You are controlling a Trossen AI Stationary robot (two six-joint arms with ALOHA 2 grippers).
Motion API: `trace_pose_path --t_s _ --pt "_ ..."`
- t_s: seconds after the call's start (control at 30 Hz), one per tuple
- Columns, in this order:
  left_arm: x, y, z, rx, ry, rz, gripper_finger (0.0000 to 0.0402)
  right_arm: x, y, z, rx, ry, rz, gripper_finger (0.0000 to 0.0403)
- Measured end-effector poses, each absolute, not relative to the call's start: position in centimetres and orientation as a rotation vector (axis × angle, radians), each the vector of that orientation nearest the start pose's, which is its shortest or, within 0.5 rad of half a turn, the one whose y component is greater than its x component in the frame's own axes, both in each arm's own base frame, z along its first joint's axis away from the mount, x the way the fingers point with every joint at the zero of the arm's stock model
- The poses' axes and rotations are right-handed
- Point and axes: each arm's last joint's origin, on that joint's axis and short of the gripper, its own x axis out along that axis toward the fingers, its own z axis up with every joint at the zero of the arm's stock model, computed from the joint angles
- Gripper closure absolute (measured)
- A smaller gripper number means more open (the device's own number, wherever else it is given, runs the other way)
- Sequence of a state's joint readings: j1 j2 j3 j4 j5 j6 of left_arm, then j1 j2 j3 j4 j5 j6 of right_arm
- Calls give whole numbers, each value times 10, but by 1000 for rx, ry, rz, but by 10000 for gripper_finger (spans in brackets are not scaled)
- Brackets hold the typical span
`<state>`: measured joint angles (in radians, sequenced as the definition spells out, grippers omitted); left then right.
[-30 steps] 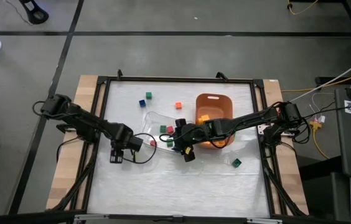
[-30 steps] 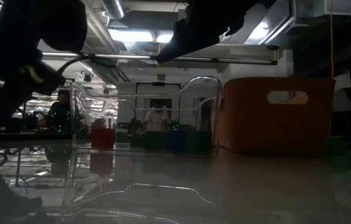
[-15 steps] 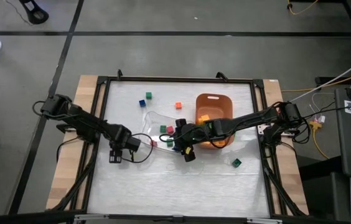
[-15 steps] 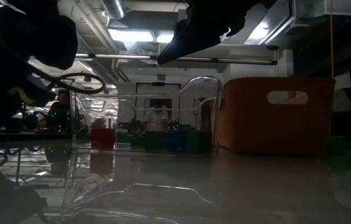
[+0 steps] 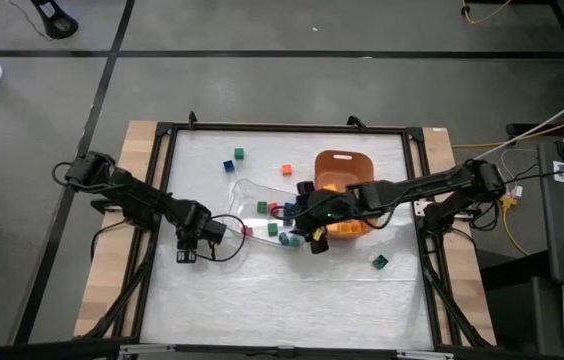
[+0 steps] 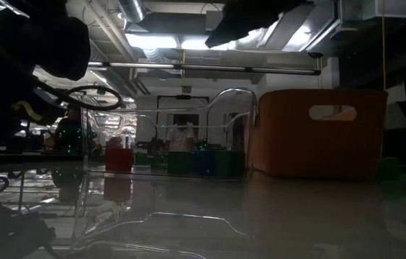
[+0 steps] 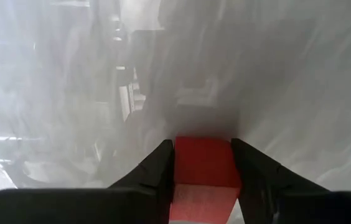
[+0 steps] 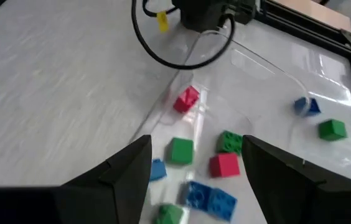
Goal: Sort blocks by size
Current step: Put the small red block into the transparent bin, then put the small blue game piece into the transparent bin
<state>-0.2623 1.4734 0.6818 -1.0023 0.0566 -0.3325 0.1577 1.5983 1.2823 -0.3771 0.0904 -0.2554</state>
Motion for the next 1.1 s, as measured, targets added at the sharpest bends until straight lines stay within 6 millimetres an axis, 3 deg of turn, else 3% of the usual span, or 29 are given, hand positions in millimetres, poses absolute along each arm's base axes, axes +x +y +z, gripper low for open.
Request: trace_pose_path --t_s 0.2,0.4,0.6,0.73,0.9,1.1 --pt "193 -54 154 -94 1750 38 287 334 49 301 -347 692 113 155" --pt "212 -63 200 -189 1557 -60 287 316 46 309 -341 750 84 155" --pt "231 -74 260 -177 1204 -168 287 297 42 316 -288 830 49 155" --pt "250 -72 285 -42 862 -122 279 291 41 320 -266 829 38 155" --pt "270 -62 291 154 662 -5 239 291 41 320 -265 831 38 155" --pt "285 -45 273 140 734 82 213 290 41 319 -240 848 27 155"
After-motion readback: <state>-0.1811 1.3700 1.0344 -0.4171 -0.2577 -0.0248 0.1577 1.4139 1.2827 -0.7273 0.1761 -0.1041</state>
